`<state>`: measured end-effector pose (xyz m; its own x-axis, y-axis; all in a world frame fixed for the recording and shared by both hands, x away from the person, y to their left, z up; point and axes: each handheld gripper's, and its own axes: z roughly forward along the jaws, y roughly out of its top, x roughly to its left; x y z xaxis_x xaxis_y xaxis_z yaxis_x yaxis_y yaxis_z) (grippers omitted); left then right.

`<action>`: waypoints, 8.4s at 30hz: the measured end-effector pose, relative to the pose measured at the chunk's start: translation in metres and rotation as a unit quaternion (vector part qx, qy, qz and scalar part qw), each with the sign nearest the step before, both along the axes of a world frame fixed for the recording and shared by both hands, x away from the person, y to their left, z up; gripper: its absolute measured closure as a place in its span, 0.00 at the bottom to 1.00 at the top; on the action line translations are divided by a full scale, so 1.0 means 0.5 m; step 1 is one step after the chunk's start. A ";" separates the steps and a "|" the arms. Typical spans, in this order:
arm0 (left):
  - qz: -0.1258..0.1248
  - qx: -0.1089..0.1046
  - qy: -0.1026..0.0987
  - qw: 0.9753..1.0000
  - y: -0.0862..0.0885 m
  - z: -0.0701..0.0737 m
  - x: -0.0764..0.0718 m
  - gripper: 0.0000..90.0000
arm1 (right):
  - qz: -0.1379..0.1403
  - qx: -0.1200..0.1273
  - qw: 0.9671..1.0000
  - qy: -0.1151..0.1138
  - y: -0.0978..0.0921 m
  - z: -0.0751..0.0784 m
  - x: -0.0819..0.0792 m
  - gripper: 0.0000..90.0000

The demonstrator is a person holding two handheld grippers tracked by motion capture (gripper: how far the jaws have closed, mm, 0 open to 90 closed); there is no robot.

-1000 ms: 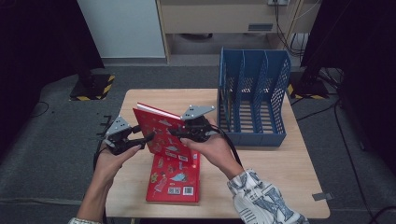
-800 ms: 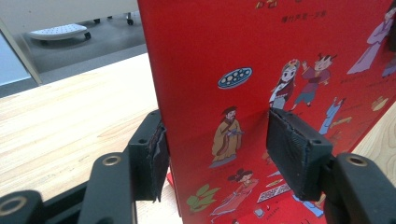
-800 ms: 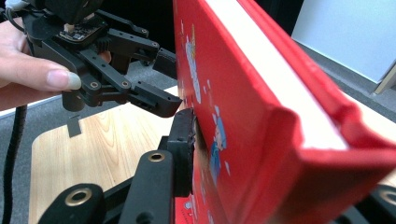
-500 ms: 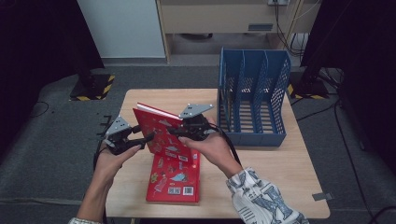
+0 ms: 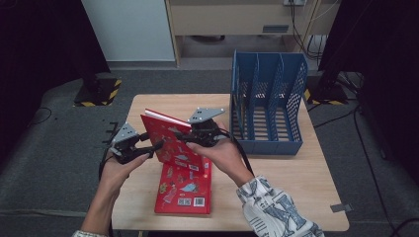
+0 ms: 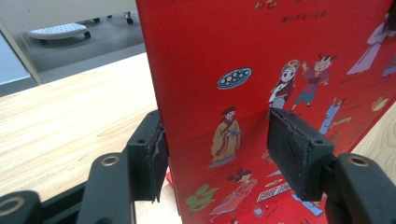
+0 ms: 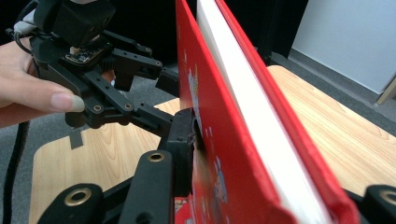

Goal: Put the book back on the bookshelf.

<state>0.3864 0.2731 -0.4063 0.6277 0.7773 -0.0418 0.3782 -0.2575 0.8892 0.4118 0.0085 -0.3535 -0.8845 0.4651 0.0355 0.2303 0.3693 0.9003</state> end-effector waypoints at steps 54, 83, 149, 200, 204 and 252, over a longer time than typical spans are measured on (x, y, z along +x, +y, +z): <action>0.066 0.035 0.075 0.994 0.037 -0.141 -0.007 0.14 | 0.001 0.028 1.000 -0.004 0.005 0.008 0.007 0.88; 0.093 0.114 0.143 0.979 0.079 -0.235 -0.003 0.05 | -0.066 0.035 0.997 -0.011 -0.053 0.032 0.035 0.88; 0.103 0.108 0.125 0.981 0.085 -0.260 -0.011 0.00 | -0.127 0.061 0.990 -0.017 -0.265 0.049 -0.026 0.88; 0.104 0.107 0.123 0.981 0.084 -0.261 -0.011 0.00 | -0.215 0.075 0.973 -0.030 -0.410 0.200 -0.068 0.88; 0.104 0.107 0.123 0.981 0.084 -0.261 -0.011 0.00 | -0.228 0.072 0.970 -0.031 -0.419 0.214 -0.052 0.88; 0.104 0.104 0.124 0.981 0.082 -0.261 -0.008 0.00 | -0.347 0.016 0.937 -0.026 -0.455 0.176 0.120 0.88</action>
